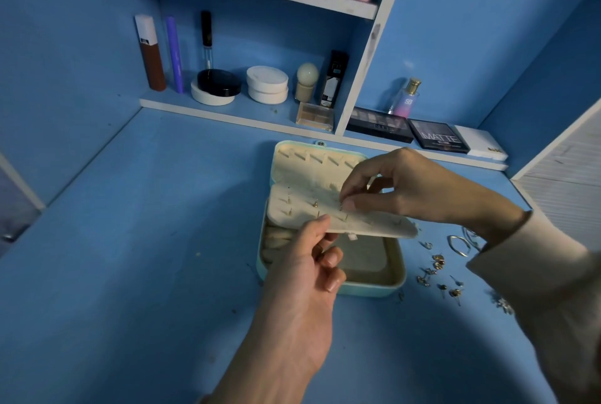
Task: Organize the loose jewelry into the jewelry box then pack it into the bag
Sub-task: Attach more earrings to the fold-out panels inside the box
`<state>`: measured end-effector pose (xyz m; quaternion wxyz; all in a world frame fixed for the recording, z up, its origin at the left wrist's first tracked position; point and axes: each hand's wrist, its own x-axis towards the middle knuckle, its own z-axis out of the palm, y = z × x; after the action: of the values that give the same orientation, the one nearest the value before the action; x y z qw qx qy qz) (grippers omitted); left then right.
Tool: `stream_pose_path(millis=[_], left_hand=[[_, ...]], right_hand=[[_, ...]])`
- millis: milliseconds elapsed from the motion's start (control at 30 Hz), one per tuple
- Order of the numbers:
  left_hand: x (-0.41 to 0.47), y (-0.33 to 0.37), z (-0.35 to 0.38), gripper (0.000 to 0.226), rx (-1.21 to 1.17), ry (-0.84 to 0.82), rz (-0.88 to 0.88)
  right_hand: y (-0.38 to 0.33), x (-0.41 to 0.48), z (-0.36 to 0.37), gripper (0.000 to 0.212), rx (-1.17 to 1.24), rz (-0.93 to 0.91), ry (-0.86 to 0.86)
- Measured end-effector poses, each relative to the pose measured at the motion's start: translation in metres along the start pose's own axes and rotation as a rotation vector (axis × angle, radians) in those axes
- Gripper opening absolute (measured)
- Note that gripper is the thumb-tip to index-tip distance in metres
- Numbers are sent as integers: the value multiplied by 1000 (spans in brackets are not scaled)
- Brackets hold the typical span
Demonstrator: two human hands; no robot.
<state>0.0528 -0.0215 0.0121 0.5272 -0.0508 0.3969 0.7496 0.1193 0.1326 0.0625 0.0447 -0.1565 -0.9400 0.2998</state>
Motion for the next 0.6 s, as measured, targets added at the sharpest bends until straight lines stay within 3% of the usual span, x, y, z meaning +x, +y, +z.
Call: stream_pose_path(millis=[600], left_hand=[[1, -2, -3, 9, -5, 8, 2]], right_hand=[[2, 0, 7, 5, -40, -39, 30]])
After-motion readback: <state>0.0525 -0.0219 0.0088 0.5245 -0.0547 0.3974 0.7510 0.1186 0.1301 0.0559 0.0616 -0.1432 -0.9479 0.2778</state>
